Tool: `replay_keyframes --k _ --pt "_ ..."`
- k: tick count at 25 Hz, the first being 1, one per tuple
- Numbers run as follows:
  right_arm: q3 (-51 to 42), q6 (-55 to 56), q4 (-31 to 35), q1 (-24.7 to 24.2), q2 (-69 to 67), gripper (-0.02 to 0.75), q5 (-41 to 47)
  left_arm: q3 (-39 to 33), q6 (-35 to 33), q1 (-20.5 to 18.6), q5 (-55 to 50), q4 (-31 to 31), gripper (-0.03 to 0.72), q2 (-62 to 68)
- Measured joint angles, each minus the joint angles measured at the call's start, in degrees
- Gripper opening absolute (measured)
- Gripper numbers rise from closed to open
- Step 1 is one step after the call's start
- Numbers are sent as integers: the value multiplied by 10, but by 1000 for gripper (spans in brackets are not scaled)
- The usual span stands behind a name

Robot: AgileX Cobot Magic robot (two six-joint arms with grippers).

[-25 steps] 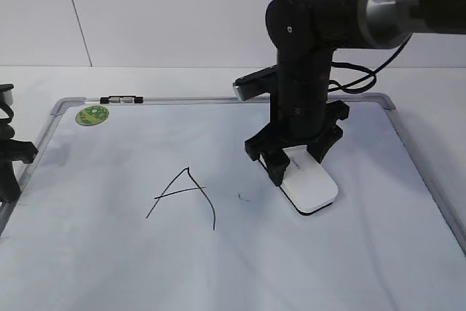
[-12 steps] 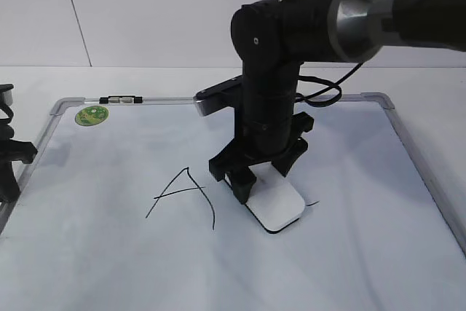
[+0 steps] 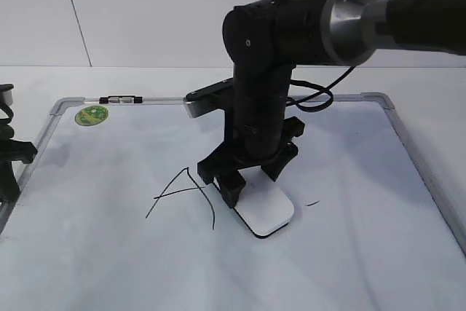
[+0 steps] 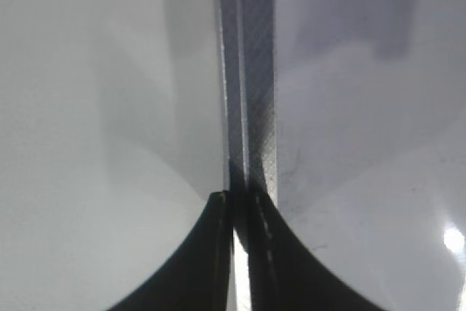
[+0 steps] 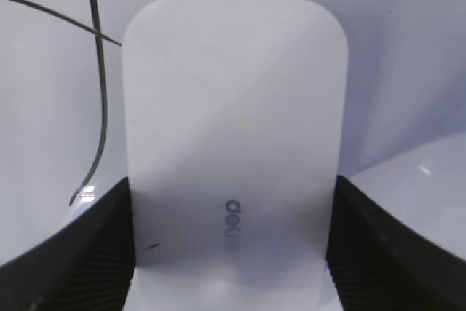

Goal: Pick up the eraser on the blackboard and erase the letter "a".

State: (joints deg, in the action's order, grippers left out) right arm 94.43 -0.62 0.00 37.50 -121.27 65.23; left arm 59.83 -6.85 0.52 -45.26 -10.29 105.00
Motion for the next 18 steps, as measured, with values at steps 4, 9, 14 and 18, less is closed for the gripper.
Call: replay_keyframes --k 4,9,14,18 --pt "-3 0 -8 3 0 559 0 0 0 0 0 0 17 0" --pt "-67 0 -10 3 34 559 -53 0 0 0 0 0 17 0" --pt "-165 6 -21 3 91 559 -95 0 0 0 0 0 17 0" --pt "-213 22 -51 -4 125 559 -101 0 0 0 0 0 17 0"
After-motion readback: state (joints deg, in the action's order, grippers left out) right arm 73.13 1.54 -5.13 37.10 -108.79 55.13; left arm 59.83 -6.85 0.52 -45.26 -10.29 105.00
